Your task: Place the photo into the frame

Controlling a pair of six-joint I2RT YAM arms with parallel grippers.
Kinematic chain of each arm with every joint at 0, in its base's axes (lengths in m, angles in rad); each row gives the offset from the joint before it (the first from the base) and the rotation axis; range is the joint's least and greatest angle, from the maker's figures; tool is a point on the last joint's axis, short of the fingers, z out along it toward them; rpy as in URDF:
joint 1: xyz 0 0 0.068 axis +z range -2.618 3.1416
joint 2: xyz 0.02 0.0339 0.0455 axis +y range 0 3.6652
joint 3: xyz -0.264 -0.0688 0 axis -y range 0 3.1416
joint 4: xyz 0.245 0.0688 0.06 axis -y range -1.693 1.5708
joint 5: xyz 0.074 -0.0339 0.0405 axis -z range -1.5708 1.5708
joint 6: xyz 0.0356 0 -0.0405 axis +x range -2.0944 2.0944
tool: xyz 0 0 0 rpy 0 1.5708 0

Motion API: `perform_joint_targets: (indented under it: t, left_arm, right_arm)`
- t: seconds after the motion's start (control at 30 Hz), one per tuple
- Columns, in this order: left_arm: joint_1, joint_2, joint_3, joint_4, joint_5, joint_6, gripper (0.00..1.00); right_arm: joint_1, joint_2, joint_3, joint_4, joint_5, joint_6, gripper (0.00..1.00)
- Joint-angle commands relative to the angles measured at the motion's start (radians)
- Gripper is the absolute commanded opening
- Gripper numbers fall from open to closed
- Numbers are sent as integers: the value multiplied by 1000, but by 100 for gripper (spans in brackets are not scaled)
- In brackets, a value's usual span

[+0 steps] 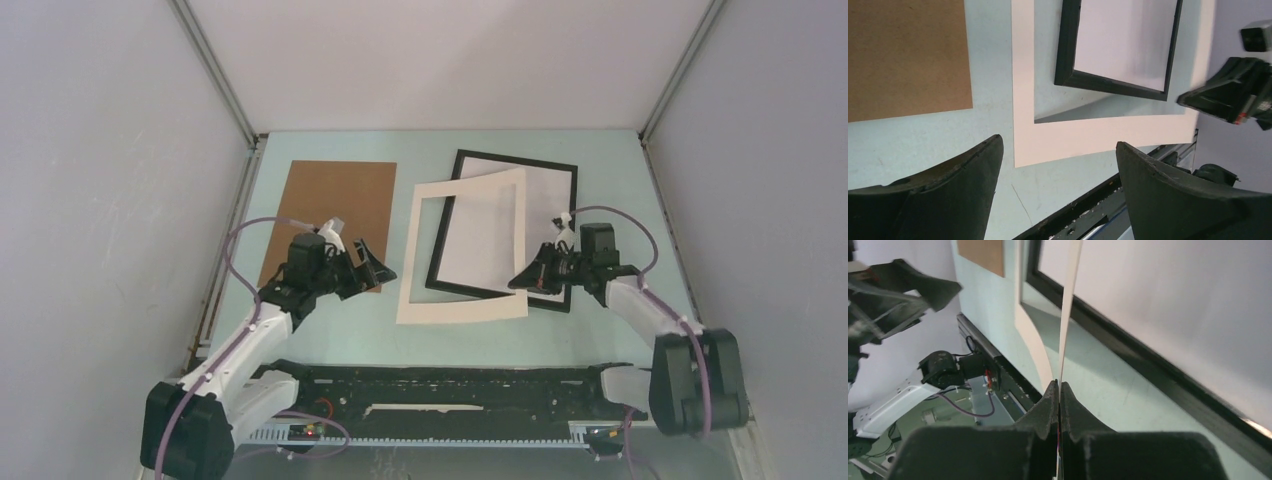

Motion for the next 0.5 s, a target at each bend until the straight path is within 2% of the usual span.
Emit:
perform_joint_targets:
  t: [0.0, 0.07, 0.23, 0.33, 0.47]
  left_arm:
    - [-52, 23, 74, 58, -51, -3, 89]
    - [-75, 32, 87, 62, -55, -10, 89]
    - [-130, 34, 114, 90, -62, -30, 89]
    - [-147, 33, 125, 88, -59, -31, 89]
    - [-163, 27, 121, 87, -58, -35, 90]
  right_arm:
    - [7, -190, 103, -119, -77, 17, 0]
    - [37, -292, 179, -189, -101, 65, 0]
    - [73, -385, 426, -537, 45, -43, 0]
    - [59, -410, 467, -609, 92, -71, 0]
    - [30, -416, 479, -629, 81, -81, 0]
